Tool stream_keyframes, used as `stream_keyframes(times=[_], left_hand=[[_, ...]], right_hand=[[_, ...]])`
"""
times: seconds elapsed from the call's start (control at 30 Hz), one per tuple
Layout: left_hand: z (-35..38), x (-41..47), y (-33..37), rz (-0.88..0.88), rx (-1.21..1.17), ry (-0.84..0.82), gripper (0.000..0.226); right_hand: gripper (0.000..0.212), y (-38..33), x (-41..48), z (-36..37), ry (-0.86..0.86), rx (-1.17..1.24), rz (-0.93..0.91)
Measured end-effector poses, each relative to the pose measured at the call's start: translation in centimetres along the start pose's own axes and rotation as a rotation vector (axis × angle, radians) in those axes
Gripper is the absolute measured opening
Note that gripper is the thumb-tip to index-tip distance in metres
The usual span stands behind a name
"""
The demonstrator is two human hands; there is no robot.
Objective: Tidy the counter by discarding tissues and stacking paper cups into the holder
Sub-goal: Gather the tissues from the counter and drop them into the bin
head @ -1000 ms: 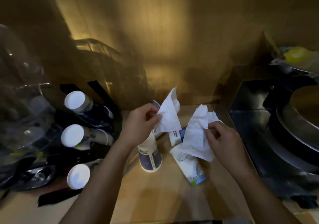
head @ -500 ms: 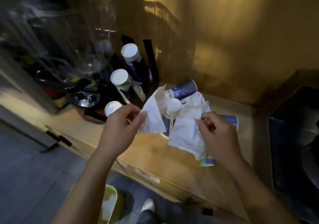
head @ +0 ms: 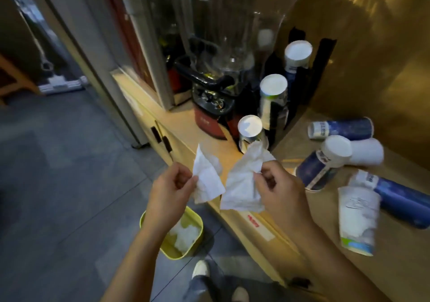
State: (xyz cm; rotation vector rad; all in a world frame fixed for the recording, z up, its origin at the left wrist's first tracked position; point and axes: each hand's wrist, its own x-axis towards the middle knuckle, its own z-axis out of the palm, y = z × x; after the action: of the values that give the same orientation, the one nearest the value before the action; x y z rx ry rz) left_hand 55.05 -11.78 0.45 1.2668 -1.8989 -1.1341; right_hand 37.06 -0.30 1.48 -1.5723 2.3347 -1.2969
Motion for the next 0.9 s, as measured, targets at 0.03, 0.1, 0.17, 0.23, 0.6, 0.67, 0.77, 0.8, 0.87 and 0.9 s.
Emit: stream_keyframes(times=[0.03, 0.1, 0.17, 0.23, 0.6, 0.67, 0.77, 0.8, 0.87, 0.9], left_hand=[[-0.5, 0.0, -1.1, -0.030, 0.015, 0.008, 0.021], [-1.4, -0.1, -3.5, -0.109, 0.032, 0.033, 0.021], [-2.2, 0.0, -6.0, -0.195, 0.050, 0.066, 0.018], [-2.7, 0.2, -8.7, -0.274, 0.040, 0.106, 0.018], [1.0, 3.3, -28.1, -0.624, 0.132, 0.158, 0.006], [3.0, 3.8, -32.4, -0.666, 0.176, 0.150, 0.011], [6.2, 3.7, -38.3, -0.702, 0.254, 0.076, 0.011], [7.1, 3.6, -40.1, -0.698, 0.289, 0.053, 0.011], [8.8, 3.1, -43.4, -0.649, 0.389, 0.014, 0.014], [9.6, 2.9, -44.8, -0.604, 0.477, -0.042, 0.018]], right_hand=[[0.008, -0.2, 0.1, 1.4, -0.025, 0.000, -0.002], [0.011, -0.6, 0.1, 4.5, -0.073, -0.011, -0.006], [0.014, -0.9, -0.1, 7.6, -0.126, -0.029, -0.010], [0.016, -1.0, -0.4, 10.8, -0.198, -0.034, 0.020], [0.019, 5.6, -4.3, 30.9, -0.509, -0.055, 0.173], [0.017, 7.7, -5.9, 34.9, -0.566, -0.078, 0.189], [0.012, 11.9, -9.0, 40.5, -0.683, -0.110, 0.313], [0.014, 13.2, -10.2, 42.1, -0.726, -0.132, 0.341], [0.016, 15.7, -12.4, 44.6, -0.759, -0.169, 0.373], [0.017, 16.6, -13.3, 45.5, -0.776, -0.191, 0.379]])
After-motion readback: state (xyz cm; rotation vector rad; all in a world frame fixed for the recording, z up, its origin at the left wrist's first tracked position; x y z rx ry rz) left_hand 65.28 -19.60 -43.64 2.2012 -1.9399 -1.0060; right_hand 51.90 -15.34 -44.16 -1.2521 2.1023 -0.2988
